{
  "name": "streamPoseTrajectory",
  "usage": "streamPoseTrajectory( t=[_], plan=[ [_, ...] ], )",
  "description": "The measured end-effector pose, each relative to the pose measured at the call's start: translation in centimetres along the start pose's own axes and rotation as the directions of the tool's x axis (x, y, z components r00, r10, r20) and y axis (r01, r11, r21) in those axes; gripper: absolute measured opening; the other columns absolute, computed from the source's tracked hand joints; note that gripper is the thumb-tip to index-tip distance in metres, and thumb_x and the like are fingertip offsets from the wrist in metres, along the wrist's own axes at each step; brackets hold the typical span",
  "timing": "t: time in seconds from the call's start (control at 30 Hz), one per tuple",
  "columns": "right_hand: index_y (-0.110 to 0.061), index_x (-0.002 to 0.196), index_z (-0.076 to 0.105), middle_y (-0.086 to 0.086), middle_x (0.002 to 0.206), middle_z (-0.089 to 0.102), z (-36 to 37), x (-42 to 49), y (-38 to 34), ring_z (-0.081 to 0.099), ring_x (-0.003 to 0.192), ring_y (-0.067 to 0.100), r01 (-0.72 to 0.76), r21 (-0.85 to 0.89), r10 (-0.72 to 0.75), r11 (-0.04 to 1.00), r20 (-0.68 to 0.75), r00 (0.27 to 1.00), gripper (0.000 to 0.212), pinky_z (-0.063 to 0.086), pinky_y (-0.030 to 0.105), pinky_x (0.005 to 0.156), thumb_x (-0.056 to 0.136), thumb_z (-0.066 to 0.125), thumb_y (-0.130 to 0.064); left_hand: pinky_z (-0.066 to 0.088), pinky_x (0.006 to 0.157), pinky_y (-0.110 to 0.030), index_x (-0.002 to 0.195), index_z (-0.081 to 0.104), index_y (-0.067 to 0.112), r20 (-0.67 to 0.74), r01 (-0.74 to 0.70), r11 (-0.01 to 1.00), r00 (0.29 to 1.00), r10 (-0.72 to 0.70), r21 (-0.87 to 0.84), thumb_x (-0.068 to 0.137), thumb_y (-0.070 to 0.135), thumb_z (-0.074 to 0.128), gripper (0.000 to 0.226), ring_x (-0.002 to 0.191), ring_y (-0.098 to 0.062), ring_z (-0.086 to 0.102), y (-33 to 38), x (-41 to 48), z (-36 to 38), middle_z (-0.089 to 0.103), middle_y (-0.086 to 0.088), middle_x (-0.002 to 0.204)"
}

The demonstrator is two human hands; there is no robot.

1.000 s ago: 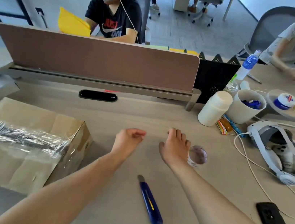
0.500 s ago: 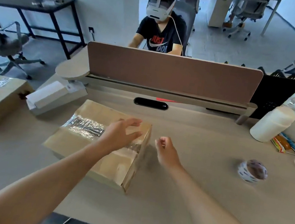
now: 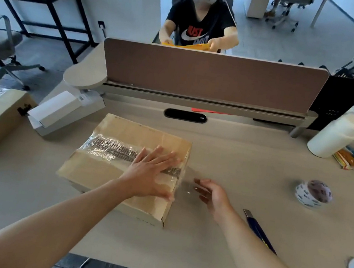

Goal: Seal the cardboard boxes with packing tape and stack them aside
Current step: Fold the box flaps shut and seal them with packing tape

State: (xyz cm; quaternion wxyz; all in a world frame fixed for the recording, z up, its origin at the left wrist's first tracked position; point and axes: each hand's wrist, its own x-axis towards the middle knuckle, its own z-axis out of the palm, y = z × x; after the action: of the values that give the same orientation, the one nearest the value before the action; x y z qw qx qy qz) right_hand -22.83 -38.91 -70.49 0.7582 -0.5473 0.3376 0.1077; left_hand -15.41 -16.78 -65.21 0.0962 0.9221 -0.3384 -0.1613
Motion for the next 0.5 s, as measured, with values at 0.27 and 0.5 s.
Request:
streamPoseTrajectory(
  t=[0.27, 0.5],
  plan=[
    [-0.013, 0.084, 0.054, 0.007, 0.077, 0.063, -0.8, 0.7, -0.4, 0.061, 0.070, 0.026, -0.022, 0.056, 0.028, 0.998, -0.090, 0.996, 0.018, 0.046, 0.034, 0.067, 0.098, 0.047, -0.006, -0.014, 0.121, -0.048, 0.153, 0.004, 0.052, -0.103, 0.120, 0.991, 0.987, -0.126, -0.066, 0.052, 0.102, 0.035, 0.117, 0.147, -0.009, -0.028, 3.3, 0.4, 1.6, -0.012, 0.031, 0.159],
    [-0.013, 0.081, 0.047, 0.005, 0.073, 0.053, 0.7, 1.7, 0.7, 0.049, 0.066, 0.017, 0.158, -0.234, -0.199, 0.959, -0.164, 0.966, 0.022, 0.041, 0.019, 0.056, 0.101, 0.042, -0.003, -0.011, 0.121, -0.050, 0.154, 0.008, 0.049, -0.183, 0.147, 0.986, 0.970, -0.159, -0.074, 0.056, 0.102, 0.037, 0.115, 0.149, -0.012, -0.024, 4.2, 0.8, 2.4, -0.007, 0.029, 0.160]
  ],
)
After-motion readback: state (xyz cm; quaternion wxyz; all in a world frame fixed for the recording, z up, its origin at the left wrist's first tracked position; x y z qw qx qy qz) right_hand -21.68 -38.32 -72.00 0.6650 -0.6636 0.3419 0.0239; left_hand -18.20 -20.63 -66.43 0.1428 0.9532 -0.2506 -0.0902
